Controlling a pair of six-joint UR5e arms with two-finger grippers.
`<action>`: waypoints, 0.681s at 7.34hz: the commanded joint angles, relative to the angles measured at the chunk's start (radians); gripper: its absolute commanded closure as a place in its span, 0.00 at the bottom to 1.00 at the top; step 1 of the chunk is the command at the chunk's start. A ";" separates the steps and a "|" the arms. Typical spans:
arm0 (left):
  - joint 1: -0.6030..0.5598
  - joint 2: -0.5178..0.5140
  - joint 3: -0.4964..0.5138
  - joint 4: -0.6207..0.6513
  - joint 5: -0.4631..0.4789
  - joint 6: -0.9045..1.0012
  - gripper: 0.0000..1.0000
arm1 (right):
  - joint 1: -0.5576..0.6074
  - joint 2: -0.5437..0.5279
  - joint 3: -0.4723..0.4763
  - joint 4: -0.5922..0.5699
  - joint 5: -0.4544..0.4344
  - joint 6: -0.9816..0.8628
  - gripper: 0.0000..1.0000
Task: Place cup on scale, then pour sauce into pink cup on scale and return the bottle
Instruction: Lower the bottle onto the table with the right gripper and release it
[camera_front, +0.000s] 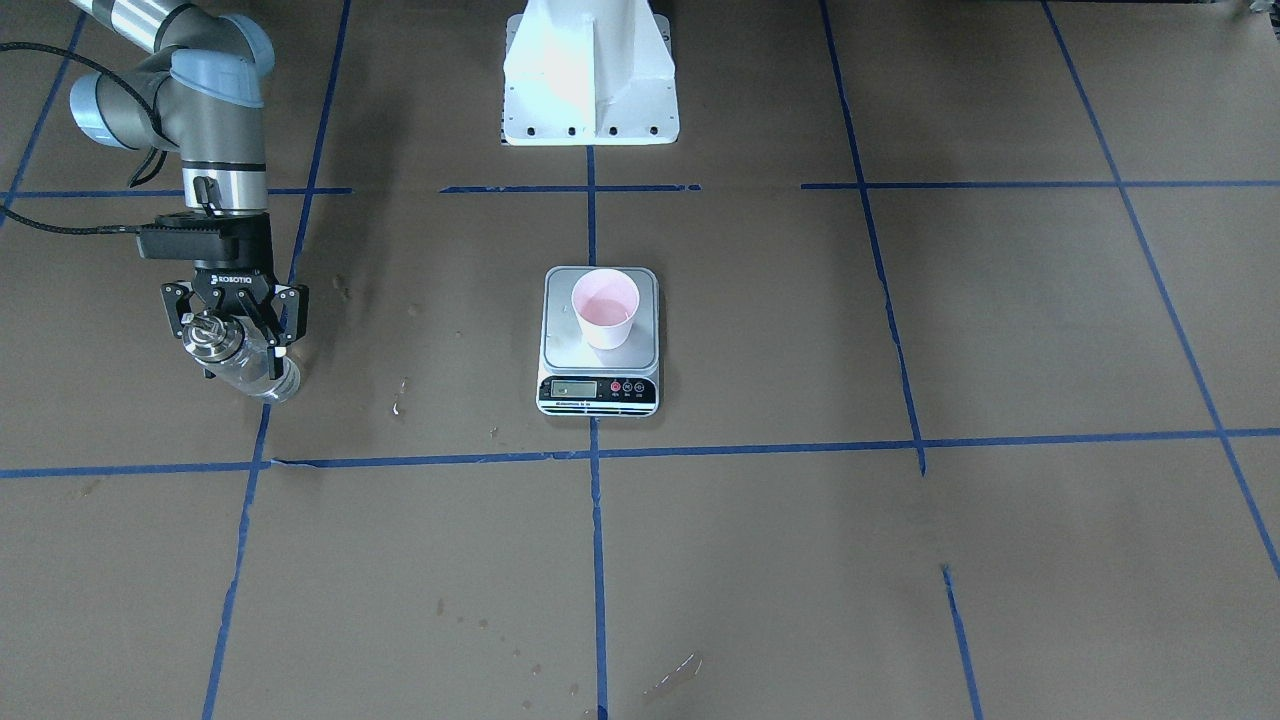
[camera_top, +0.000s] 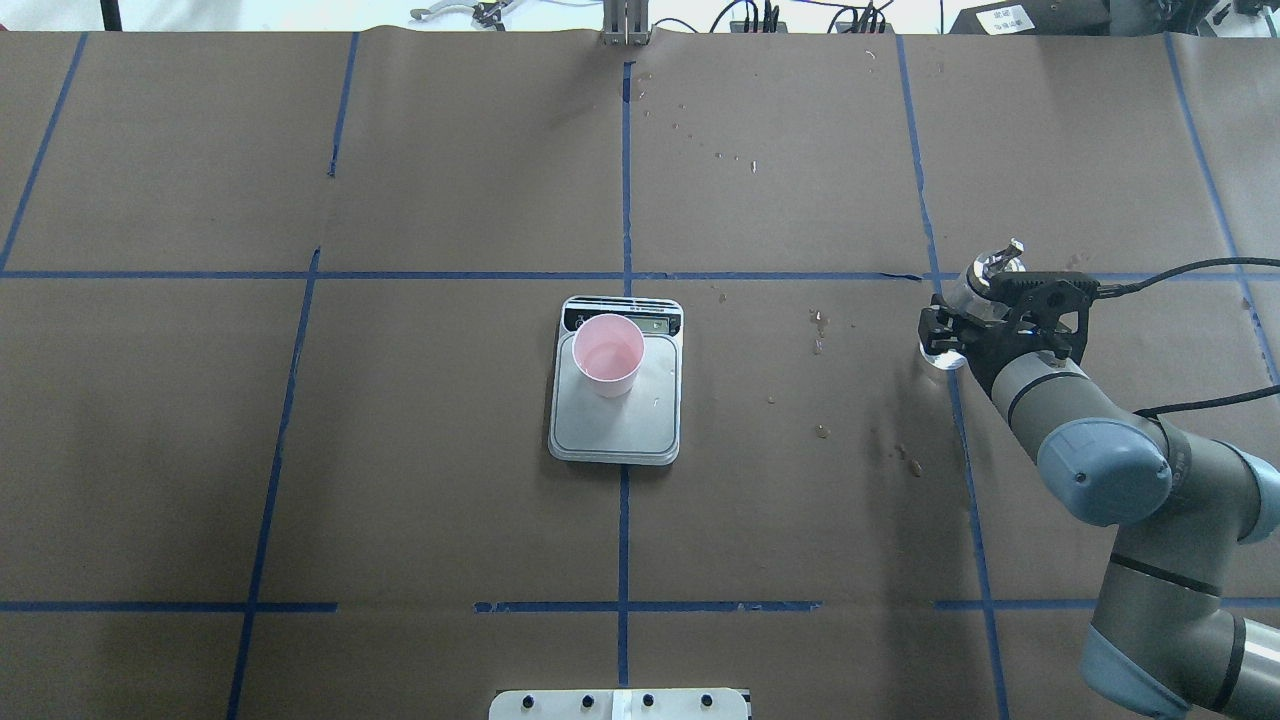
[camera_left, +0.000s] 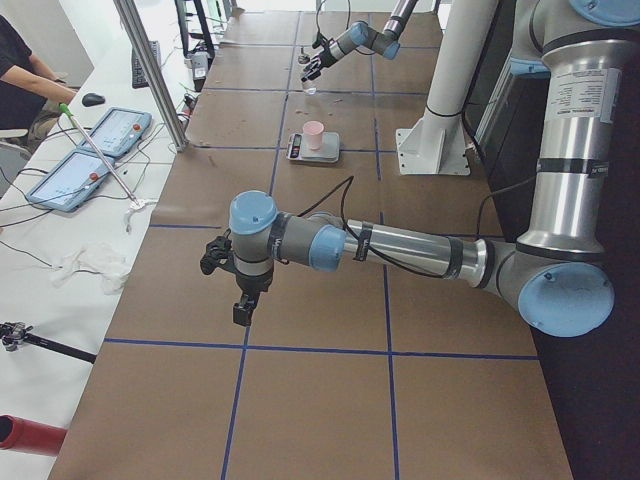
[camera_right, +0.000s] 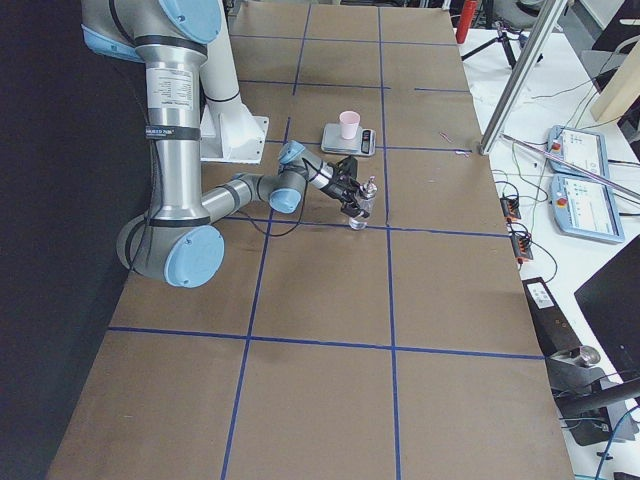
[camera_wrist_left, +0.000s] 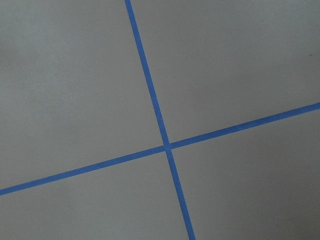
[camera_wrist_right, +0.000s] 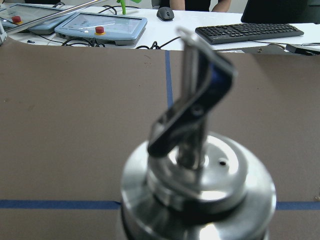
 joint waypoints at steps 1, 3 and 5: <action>0.000 0.000 0.000 -0.001 0.000 0.001 0.00 | 0.000 0.002 0.001 0.004 -0.001 0.000 0.00; 0.000 -0.002 -0.001 -0.001 0.000 -0.001 0.00 | 0.000 0.002 0.011 0.004 -0.001 0.003 0.00; 0.000 -0.009 0.000 0.001 0.000 -0.004 0.00 | 0.002 0.000 0.032 0.004 -0.001 0.005 0.00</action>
